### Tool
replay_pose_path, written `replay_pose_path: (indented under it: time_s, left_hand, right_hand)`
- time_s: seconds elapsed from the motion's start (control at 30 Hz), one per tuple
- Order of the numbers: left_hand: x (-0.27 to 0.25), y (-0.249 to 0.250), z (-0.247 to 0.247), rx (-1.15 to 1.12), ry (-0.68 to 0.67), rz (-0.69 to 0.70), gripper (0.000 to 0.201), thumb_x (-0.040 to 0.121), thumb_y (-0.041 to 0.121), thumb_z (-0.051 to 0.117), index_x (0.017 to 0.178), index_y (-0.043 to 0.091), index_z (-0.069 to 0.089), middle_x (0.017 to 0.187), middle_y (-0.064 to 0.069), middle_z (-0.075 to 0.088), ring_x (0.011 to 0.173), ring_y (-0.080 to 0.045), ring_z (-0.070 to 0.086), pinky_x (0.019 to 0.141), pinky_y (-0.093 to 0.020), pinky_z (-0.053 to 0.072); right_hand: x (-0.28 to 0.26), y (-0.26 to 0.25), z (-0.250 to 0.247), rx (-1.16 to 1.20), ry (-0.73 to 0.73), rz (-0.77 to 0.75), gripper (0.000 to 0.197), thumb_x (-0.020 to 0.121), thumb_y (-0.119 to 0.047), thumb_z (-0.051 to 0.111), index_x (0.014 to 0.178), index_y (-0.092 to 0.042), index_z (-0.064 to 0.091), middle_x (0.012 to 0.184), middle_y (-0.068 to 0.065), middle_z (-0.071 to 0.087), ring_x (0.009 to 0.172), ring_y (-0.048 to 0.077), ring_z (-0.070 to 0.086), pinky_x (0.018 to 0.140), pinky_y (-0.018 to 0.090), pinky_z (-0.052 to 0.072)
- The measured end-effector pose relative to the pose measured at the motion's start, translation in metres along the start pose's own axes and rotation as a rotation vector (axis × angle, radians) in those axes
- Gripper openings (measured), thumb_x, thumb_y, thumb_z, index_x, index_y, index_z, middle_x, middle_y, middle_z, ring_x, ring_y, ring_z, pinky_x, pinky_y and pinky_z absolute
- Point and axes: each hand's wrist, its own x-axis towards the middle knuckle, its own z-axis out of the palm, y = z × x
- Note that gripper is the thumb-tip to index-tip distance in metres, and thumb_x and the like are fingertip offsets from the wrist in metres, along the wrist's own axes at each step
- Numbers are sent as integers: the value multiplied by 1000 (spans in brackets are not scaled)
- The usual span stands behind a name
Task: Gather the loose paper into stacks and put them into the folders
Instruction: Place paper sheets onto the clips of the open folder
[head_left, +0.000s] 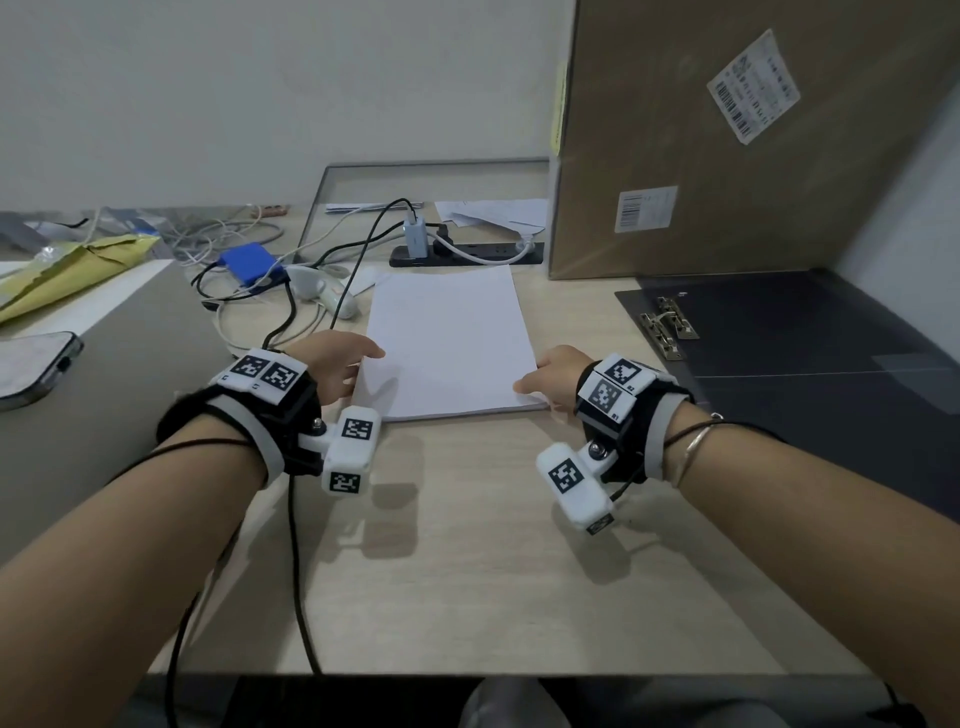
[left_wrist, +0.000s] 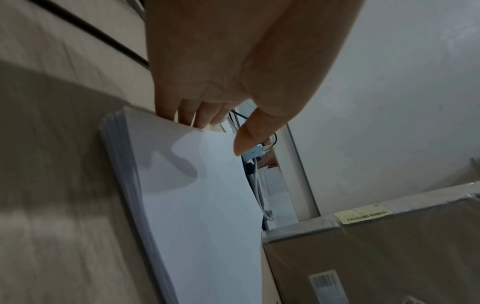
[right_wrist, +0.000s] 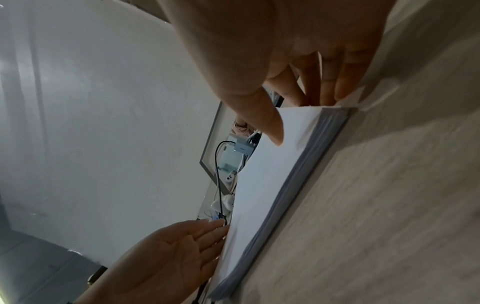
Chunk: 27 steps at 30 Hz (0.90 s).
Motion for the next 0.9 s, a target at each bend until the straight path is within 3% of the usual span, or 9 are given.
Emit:
replay_pose_path:
  time_s: [0.1,0.2,0.27,0.37,0.43,0.53,0.63,0.8,0.9]
  left_hand:
    - [-2,0,3,7,-17,-13,52,92,3,54,142,1,37,146,-7,42,130,-22,44,107,-32,35]
    - [-2,0,4,3,-9,-19,57,92,5,55,144,2,34,151,-9,37,137,-25,37,115,-38,29]
    - [-3,1,4,-3,13,-6,60,88,7,59,144,3,35,151,-10,36,138,-25,36,116,-40,28]
    - [2,3,2,-3,60,10,64,81,12,65,140,5,42,145,-10,43,134,-25,40,114,-41,30]
    - [5,5,2,-44,91,32,54,84,7,62,135,2,47,136,-9,50,127,-25,46,112,-40,33]
    - [6,8,5,-71,123,68,28,83,1,59,111,1,58,114,-12,56,107,-26,54,101,-34,41]
    - [9,9,4,-80,143,46,4,86,-1,57,88,3,57,101,-14,57,95,-27,54,95,-38,45]
    - [8,6,1,-11,79,-95,19,95,15,54,111,5,52,98,-11,56,91,-26,54,84,-37,46]
    - [4,3,3,48,44,-131,22,95,21,54,111,5,53,107,-13,63,92,-29,60,92,-42,49]
  right_hand:
    - [0,0,1,16,-14,17,30,83,-25,66,71,-13,41,64,2,41,55,19,41,55,26,36]
    - [0,1,1,7,-23,19,29,83,-24,66,76,-14,41,64,1,36,54,17,36,51,26,31]
    - [0,1,1,-27,-26,17,33,83,-25,66,69,-15,37,63,1,34,54,17,35,51,25,30]
    - [0,1,0,-60,-35,13,37,83,-26,65,63,-16,35,62,2,36,54,18,37,51,24,31]
    - [0,1,0,-68,-38,14,37,84,-27,64,63,-16,36,61,2,38,53,18,39,51,24,31]
    - [-2,0,-1,-84,-43,12,36,84,-28,63,63,-15,37,61,3,42,52,19,42,50,25,33]
    - [-3,0,-2,-92,-51,8,35,85,-26,62,63,-14,38,60,4,42,52,19,41,48,25,32]
    - [-5,0,-3,-59,-60,11,34,86,-24,61,63,-13,39,59,5,43,51,20,42,48,24,31]
    - [-5,0,-4,-62,-64,12,33,87,-24,61,63,-13,40,60,4,43,52,19,41,47,24,30]
